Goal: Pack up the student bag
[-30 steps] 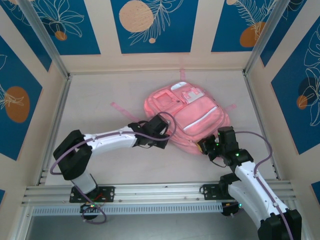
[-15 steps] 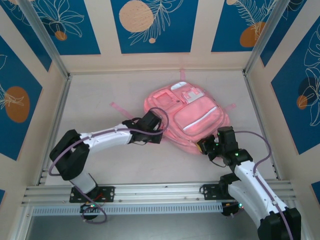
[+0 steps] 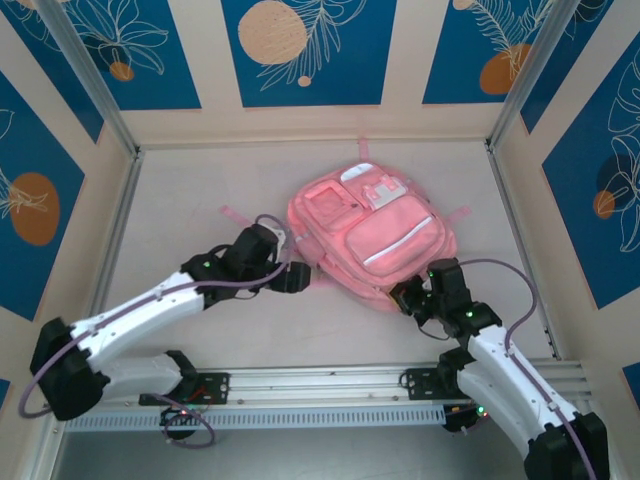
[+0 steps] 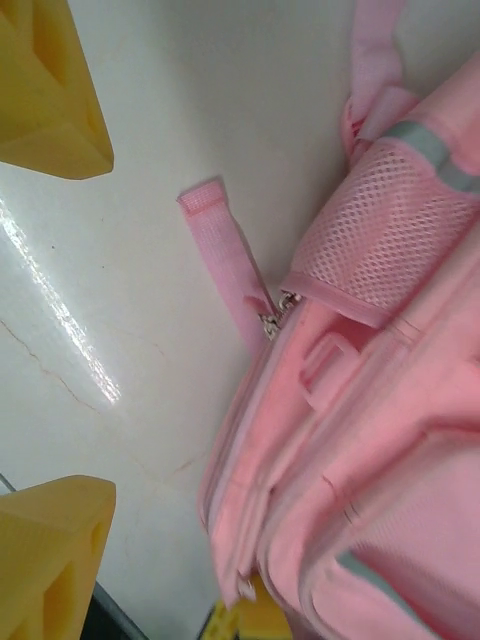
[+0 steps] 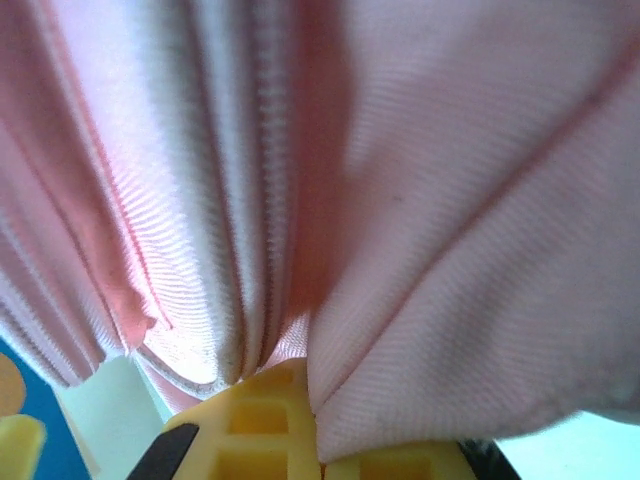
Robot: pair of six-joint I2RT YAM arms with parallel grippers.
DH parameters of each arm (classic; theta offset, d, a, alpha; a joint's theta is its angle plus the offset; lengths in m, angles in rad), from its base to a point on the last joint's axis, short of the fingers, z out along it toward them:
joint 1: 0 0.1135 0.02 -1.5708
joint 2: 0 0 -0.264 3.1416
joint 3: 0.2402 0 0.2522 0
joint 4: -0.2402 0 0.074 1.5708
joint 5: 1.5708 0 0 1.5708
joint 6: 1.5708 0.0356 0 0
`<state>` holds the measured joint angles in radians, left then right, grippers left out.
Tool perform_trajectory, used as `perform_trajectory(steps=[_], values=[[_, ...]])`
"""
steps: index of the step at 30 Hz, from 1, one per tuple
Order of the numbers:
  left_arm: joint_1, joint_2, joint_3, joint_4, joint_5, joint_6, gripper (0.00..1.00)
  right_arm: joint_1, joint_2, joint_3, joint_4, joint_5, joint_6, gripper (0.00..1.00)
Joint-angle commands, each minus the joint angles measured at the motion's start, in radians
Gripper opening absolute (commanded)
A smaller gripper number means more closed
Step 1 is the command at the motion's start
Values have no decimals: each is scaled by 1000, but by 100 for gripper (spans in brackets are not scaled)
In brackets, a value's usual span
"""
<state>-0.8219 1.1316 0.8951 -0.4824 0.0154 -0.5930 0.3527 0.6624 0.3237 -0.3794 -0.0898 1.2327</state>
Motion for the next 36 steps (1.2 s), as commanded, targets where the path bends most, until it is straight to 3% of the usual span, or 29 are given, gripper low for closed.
perform_trajectory(steps=[1, 3, 5, 13, 16, 21, 25, 29, 31, 36], values=[[6, -80, 24, -114, -85, 6, 80, 112, 1, -26, 127, -33, -87, 2], [7, -123, 40, -145, -128, 5, 86, 187, 20, -31, 214, -86, -158, 3], [7, -164, 48, -156, -161, 6, 100, 278, 50, -2, 240, -124, -253, 6], [6, -294, 33, -138, -252, 17, 100, 618, 312, 176, 320, -80, -448, 17], [7, -332, 28, -136, -269, 11, 100, 721, 473, 287, 341, -44, -493, 31], [7, -385, 34, -159, -302, 19, 100, 790, 691, 447, 367, -54, -533, 36], [8, -424, 25, -178, -343, 15, 100, 785, 736, 507, 349, -7, -545, 36], [8, -426, 18, -198, -347, 12, 100, 721, 610, 471, 234, 165, -540, 45], [7, -429, 1, -191, -339, 11, 100, 625, 504, 434, 127, 259, -507, 52], [8, -401, -29, -142, -287, 20, 100, 287, 287, 370, -102, 396, -501, 55]])
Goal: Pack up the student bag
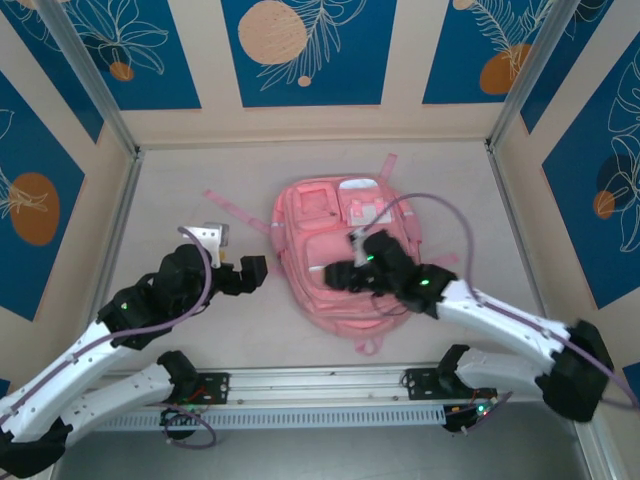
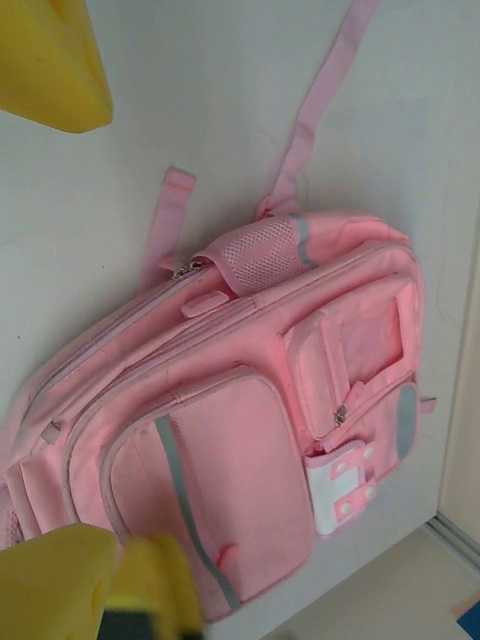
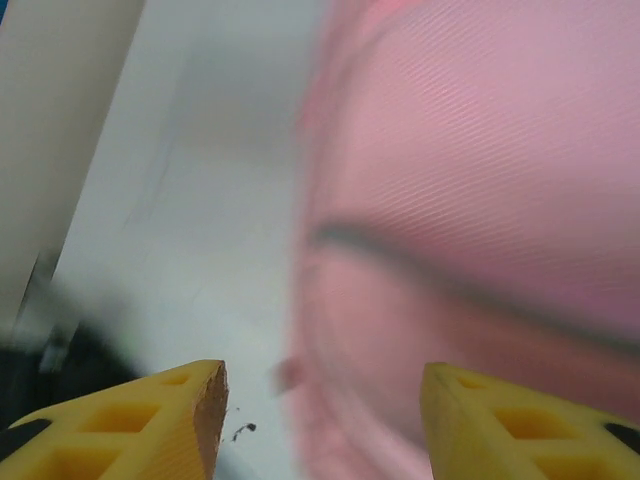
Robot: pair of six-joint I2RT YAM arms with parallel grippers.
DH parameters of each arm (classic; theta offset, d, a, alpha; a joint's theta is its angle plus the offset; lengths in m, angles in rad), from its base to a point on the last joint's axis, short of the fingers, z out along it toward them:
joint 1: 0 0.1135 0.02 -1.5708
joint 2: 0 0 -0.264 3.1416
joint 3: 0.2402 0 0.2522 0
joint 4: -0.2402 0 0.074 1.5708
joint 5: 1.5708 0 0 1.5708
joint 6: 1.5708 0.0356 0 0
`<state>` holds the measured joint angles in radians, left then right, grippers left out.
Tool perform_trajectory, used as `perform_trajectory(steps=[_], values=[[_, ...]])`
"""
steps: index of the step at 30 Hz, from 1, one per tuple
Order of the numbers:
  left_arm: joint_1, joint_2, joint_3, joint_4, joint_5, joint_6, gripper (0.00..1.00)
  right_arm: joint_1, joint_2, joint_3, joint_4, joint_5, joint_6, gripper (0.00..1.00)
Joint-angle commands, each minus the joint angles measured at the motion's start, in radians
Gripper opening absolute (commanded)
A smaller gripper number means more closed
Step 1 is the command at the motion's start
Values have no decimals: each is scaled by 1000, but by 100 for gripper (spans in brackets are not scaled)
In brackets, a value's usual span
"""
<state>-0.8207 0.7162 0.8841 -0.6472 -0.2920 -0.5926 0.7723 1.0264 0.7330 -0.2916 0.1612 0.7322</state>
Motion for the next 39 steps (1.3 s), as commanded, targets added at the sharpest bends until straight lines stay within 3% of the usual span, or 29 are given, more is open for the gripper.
perform_trajectory(steps=[1, 5, 9, 12, 16, 19, 22, 26, 27, 29, 31, 34, 36, 39], values=[[6, 23, -20, 28, 24, 18, 100, -212, -105, -45, -204, 155, -15, 56], [7, 50, -25, 51, 36, 26, 100, -461, -93, -47, -205, 128, -21, 58], [6, 68, -25, 63, 25, 51, 100, -598, 47, -49, -133, 36, -25, 58], [7, 72, -32, 81, 14, 84, 100, -606, 146, -46, -49, -129, -63, 55], [6, 79, -94, 193, 11, 166, 100, -522, 163, -65, 41, -242, -80, 52], [7, 84, -130, 253, -107, 220, 100, -483, 118, -87, 58, -268, -89, 50], [14, 116, -197, 366, -283, 350, 99, -464, 62, -96, -1, -208, -110, 54], [87, 124, -306, 588, -299, 510, 99, -396, -47, -98, -65, -77, -165, 76], [109, 116, -346, 655, -319, 517, 99, -376, -73, -88, -88, -39, -178, 90], [170, 93, -446, 793, -341, 532, 99, -357, -109, -53, -145, 33, -165, 99], [257, 52, -531, 914, -309, 523, 99, -352, -144, -5, -182, 45, -169, 99], [367, -5, -551, 923, -193, 518, 99, -307, -224, 39, -163, 90, -228, 99], [406, 2, -537, 925, -178, 562, 99, -264, -262, 70, -152, 231, -265, 99], [517, 103, -504, 908, -162, 496, 99, -251, -272, 41, -35, 365, -380, 99]])
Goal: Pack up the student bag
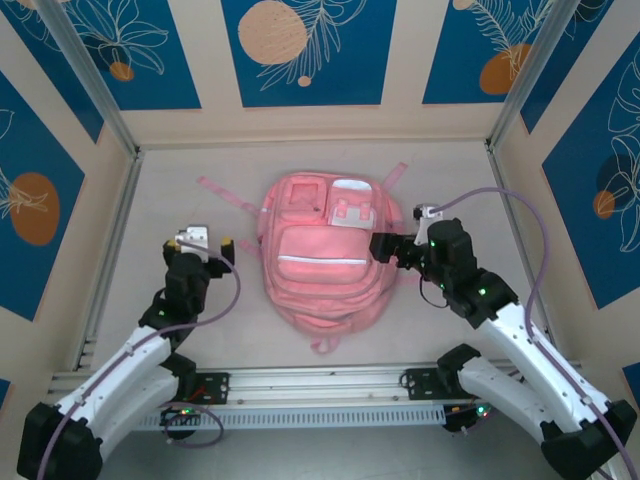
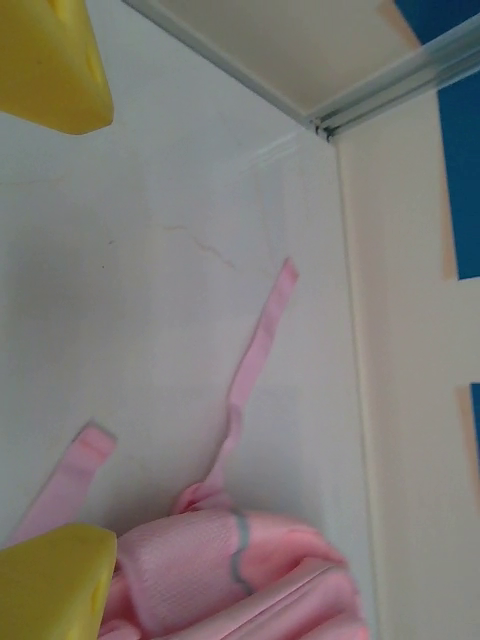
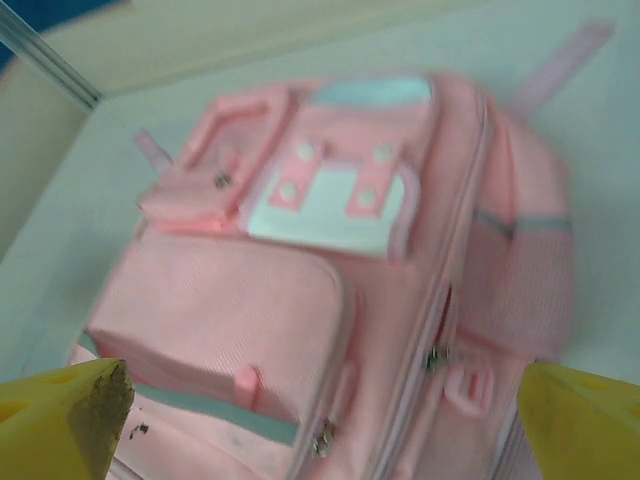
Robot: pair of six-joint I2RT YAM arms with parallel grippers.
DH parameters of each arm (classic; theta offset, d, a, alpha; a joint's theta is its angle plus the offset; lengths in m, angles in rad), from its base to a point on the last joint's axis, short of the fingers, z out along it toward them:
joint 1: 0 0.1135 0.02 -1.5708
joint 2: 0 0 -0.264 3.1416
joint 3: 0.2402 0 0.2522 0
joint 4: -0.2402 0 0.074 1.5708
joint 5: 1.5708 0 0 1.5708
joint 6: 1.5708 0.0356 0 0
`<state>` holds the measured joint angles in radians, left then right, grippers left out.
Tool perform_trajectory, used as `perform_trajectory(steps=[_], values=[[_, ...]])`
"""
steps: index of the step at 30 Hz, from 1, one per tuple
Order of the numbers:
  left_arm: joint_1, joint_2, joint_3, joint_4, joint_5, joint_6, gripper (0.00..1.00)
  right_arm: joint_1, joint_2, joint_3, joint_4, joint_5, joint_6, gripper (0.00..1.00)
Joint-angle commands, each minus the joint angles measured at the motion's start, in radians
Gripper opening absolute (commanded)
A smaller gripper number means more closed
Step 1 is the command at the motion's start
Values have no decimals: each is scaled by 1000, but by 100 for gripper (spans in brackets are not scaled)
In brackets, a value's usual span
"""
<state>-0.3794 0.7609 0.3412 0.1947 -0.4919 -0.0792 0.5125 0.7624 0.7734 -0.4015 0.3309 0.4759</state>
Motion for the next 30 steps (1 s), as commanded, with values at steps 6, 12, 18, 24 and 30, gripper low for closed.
perform_trajectory(steps=[6, 12, 18, 24, 30], values=[[189, 266, -17, 181, 64, -15, 99, -35, -7, -146, 354, 116, -327, 99], [262, 406, -51, 369, 102, -64, 99, -69, -47, -340, 587, 35, -466, 99], [262, 542, -4, 507, 141, 13, 99, -108, -102, -422, 647, -1, -455, 99], [263, 722, -26, 756, 254, 109, 100, -146, -127, -443, 633, 29, -435, 99], [280, 774, 48, 655, 389, 142, 100, -229, -123, -580, 851, -62, -441, 99]])
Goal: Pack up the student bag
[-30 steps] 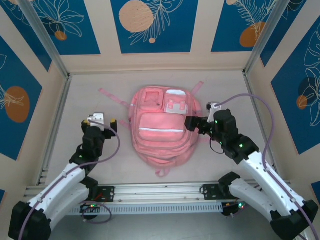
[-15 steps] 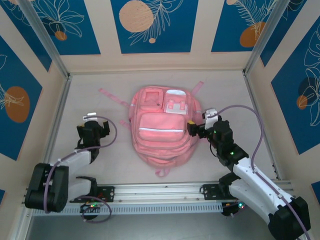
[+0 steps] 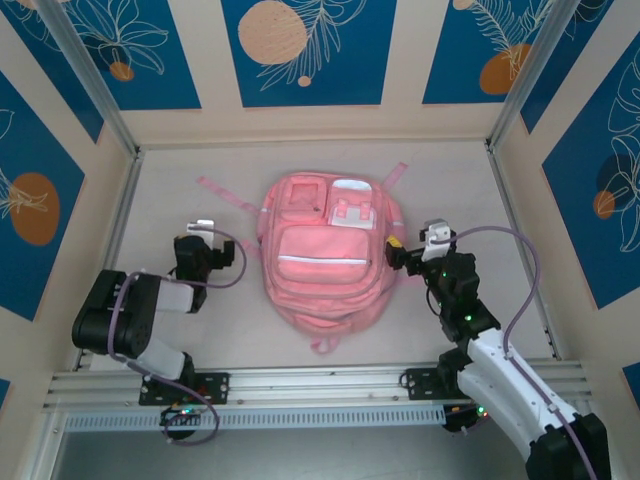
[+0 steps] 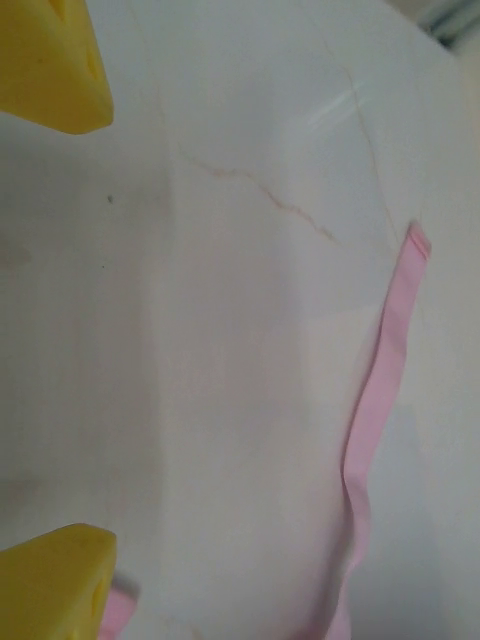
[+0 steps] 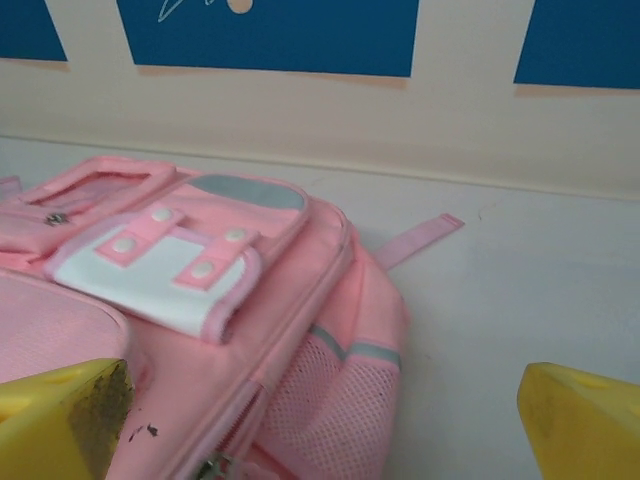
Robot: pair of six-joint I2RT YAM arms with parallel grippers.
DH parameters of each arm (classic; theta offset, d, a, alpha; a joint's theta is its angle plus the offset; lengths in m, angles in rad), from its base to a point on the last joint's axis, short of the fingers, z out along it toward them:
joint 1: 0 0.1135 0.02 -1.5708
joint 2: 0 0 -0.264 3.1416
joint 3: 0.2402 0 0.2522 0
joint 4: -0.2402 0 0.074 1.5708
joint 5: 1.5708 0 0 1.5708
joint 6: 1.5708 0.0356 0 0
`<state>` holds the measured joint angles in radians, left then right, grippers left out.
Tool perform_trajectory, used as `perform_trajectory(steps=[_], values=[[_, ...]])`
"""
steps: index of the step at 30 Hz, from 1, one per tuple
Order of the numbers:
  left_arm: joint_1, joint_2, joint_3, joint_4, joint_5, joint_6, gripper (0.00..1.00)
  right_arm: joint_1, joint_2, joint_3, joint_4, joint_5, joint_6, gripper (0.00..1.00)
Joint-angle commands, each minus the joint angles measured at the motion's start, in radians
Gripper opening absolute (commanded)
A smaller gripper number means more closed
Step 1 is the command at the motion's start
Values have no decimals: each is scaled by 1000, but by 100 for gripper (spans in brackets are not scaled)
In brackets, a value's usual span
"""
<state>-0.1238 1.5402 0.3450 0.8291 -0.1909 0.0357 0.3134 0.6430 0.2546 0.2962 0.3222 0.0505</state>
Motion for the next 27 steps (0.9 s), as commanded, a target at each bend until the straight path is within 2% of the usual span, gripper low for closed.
perform_trajectory(steps=[1, 6, 8, 13, 18, 23, 25, 27], values=[[24, -1, 43, 36, 89, 27, 100, -48, 8, -76, 175, -68, -11, 99], [23, -4, 42, 30, 87, 29, 100, -119, 102, -143, 308, -51, -47, 99], [23, -3, 42, 32, 87, 30, 100, -167, 137, -184, 390, -52, -3, 99], [24, -3, 46, 26, 89, 29, 100, -279, 269, -199, 504, -137, 72, 99], [25, -2, 48, 23, 94, 29, 100, -313, 415, -156, 584, -225, 92, 99], [28, -2, 48, 22, 96, 29, 100, -319, 578, -99, 689, -245, 107, 99], [27, -2, 49, 22, 97, 29, 100, -322, 607, -59, 650, -283, 69, 99], [27, -2, 49, 22, 97, 29, 100, -334, 689, -53, 731, -333, 47, 99]])
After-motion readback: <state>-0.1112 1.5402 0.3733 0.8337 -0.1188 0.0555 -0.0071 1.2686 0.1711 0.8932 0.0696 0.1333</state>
